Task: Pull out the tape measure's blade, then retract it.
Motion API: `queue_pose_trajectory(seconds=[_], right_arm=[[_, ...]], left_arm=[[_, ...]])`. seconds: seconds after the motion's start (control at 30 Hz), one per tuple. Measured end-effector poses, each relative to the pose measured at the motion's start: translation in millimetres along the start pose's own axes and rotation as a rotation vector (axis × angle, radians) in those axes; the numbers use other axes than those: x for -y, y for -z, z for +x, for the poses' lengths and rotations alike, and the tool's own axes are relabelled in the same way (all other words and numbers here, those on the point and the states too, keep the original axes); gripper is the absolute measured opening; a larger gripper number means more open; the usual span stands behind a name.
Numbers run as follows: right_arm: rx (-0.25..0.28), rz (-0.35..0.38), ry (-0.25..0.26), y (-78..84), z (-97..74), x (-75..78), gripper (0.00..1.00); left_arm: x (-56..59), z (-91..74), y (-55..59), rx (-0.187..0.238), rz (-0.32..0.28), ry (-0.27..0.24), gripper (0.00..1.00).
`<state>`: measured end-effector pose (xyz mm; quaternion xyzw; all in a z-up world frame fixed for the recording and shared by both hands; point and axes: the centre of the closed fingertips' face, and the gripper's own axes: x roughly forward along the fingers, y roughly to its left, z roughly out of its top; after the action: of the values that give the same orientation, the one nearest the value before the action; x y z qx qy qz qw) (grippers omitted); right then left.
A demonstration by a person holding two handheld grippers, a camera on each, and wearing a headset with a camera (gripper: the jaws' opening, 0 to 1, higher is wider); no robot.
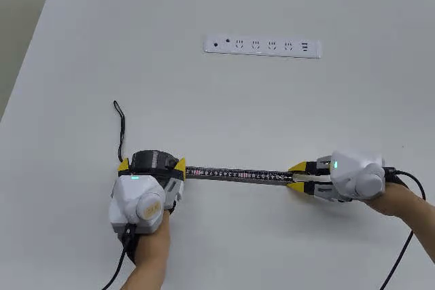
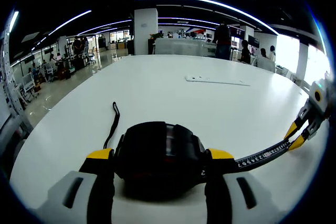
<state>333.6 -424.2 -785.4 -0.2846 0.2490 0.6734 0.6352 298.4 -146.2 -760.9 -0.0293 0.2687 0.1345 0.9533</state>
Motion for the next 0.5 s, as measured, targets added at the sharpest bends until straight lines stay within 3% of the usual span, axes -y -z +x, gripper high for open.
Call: queue_pose_trajectory(seconds=[0.5], right_arm=[[0.001, -0.004, 0.003, -2.1, -2.2, 0.7, 0.12]], left_arm=[[-0.6, 0.0, 1.6, -0.022, 0.005, -0.004, 0.65]])
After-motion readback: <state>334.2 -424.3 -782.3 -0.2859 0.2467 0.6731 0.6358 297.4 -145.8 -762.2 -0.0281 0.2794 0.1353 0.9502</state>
